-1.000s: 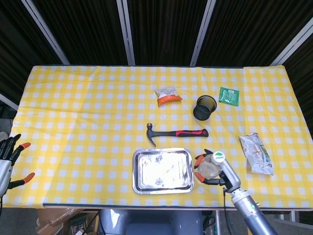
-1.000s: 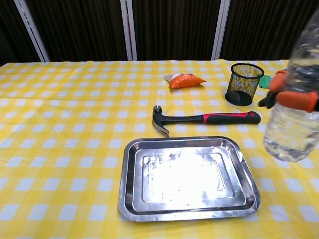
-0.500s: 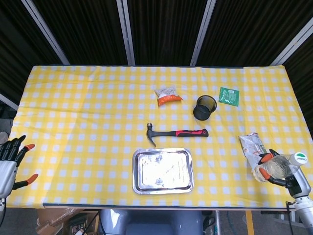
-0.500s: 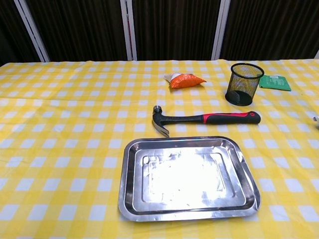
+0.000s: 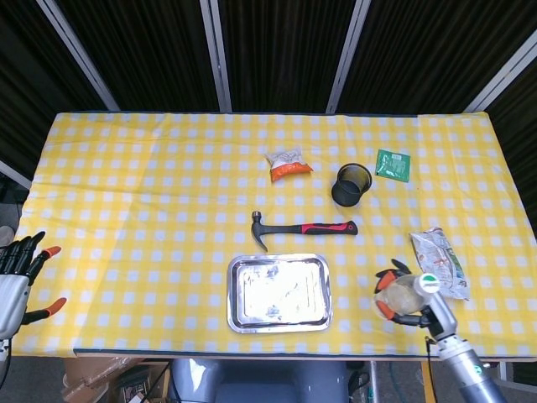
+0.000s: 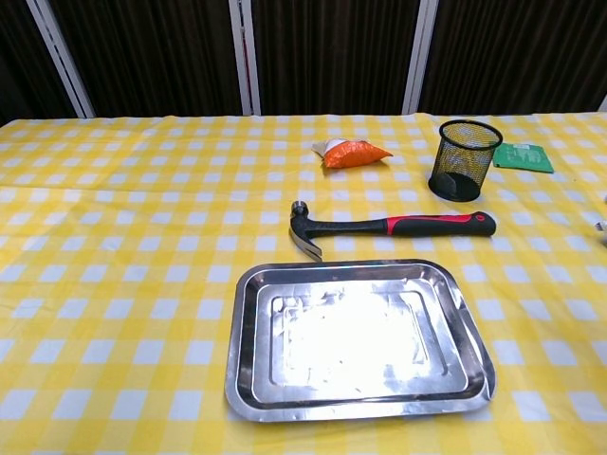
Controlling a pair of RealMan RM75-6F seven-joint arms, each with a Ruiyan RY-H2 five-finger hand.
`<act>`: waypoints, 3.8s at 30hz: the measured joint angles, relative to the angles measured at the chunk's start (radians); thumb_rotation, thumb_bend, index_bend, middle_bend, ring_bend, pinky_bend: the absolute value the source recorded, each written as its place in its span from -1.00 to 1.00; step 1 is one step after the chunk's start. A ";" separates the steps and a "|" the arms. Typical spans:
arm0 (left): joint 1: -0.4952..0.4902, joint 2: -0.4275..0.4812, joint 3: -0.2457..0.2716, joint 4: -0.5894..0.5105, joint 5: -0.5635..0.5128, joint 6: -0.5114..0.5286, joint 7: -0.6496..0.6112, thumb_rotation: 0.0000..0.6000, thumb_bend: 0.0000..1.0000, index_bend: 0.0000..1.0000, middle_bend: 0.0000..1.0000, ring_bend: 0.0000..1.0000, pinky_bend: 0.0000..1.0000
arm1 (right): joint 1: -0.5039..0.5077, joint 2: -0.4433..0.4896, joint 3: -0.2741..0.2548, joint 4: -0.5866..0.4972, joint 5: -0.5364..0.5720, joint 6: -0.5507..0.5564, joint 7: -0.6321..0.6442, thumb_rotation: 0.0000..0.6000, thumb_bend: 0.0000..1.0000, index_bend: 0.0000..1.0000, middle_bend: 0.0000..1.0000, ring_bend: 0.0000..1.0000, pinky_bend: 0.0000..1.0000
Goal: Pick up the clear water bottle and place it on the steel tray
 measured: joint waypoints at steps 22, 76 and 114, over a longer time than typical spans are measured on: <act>-0.014 0.008 -0.002 0.016 -0.009 -0.024 -0.034 1.00 -0.64 -0.63 -1.00 -1.00 -1.00 | 0.137 -0.587 0.141 0.002 0.308 -0.121 -0.575 1.00 0.03 0.58 0.24 -0.39 -1.00; -0.020 0.001 0.005 0.011 -0.012 -0.034 -0.007 1.00 -0.64 -0.63 -1.00 -1.00 -1.00 | 0.049 -0.811 0.040 0.372 0.161 0.007 -0.537 1.00 -0.15 0.42 0.22 -0.42 -1.00; -0.023 -0.008 0.011 0.006 -0.010 -0.039 0.021 1.00 -0.64 -0.63 -1.00 -1.00 -1.00 | 0.043 -0.368 -0.030 0.191 0.092 -0.044 -0.287 1.00 -0.50 -0.73 -0.71 -1.00 -1.00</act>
